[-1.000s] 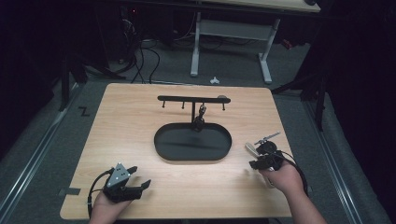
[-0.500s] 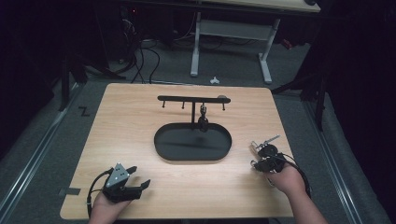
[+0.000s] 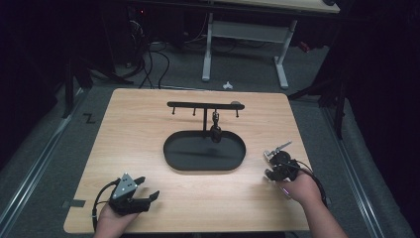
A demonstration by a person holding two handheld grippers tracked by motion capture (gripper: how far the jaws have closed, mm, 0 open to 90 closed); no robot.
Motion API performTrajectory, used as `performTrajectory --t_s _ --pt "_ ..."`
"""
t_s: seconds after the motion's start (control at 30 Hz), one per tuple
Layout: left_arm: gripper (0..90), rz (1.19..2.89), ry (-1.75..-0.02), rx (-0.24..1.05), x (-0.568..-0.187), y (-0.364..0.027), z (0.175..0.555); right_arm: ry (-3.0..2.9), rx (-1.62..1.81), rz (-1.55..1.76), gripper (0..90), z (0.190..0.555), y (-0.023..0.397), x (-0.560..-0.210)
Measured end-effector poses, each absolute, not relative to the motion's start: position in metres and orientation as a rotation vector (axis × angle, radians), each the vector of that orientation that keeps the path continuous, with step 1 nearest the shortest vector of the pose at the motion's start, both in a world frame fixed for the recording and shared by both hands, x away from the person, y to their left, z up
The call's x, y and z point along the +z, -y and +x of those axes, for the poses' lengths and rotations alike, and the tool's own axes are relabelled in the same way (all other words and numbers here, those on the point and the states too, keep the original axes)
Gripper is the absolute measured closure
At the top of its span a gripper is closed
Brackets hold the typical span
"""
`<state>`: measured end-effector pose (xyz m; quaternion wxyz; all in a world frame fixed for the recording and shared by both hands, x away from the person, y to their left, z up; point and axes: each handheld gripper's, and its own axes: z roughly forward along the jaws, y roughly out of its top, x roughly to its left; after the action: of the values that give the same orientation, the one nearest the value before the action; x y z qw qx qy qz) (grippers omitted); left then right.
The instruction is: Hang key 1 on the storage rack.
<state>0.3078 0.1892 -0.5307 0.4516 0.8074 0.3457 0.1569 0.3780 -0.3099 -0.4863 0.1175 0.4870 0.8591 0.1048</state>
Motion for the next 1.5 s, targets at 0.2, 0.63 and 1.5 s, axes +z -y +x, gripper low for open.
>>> performTrajectory --t_s 0.2,0.63,1.5 --pt "24.6 1.987 -0.858 0.389 -0.531 -0.19 0.308 -2.497 0.292 1.443 69.2 0.38 0.314 -0.489" --pt "24.6 1.994 -0.852 0.388 -0.531 -0.189 0.308 -2.457 0.302 1.504 86.2 0.381 0.324 -0.49" --pt "24.6 1.984 -0.847 0.4 -0.529 -0.189 0.306 -2.485 0.285 1.539 85.9 0.384 0.326 -0.49"
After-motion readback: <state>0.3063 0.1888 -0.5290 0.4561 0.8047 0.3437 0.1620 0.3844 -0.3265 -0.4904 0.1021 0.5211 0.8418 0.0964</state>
